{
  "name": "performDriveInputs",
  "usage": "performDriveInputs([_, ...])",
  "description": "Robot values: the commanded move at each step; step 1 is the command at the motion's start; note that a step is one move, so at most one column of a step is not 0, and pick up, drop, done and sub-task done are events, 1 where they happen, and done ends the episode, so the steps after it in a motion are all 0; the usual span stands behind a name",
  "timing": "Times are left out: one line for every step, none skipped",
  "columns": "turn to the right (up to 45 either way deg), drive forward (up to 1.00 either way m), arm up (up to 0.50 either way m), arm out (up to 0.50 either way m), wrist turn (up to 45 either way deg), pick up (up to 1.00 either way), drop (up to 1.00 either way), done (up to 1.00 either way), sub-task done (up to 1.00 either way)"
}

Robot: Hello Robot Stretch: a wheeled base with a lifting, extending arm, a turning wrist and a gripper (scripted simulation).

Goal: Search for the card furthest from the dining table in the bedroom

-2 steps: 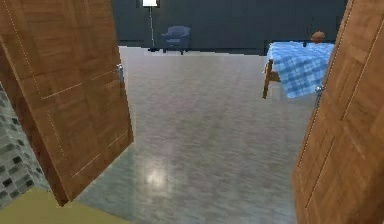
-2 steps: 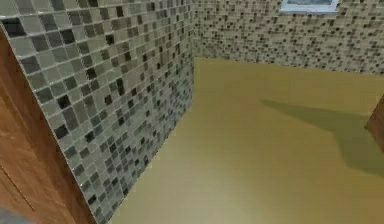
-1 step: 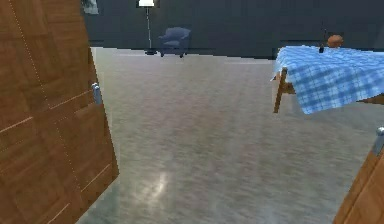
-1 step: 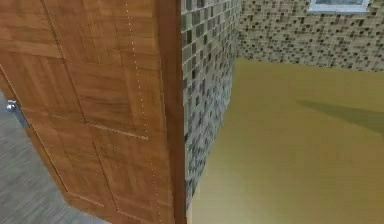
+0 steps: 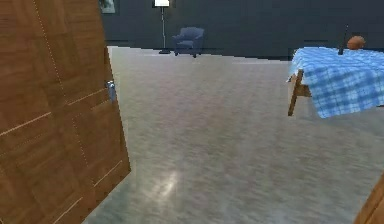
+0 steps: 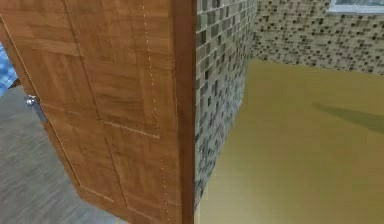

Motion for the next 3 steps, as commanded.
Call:
performDriveInputs([0.0, 1.0, 0.0, 0.0, 0.0, 0.0, 0.0, 0.0, 0.0])
performDriveInputs([-3.0, 0.0, 0.0, 0.0, 0.0, 0.0, 0.0, 0.0, 0.0])
performDriveInputs([0.0, 0.5, 0.0, 0.0, 0.0, 0.0, 0.0, 0.0, 0.0])
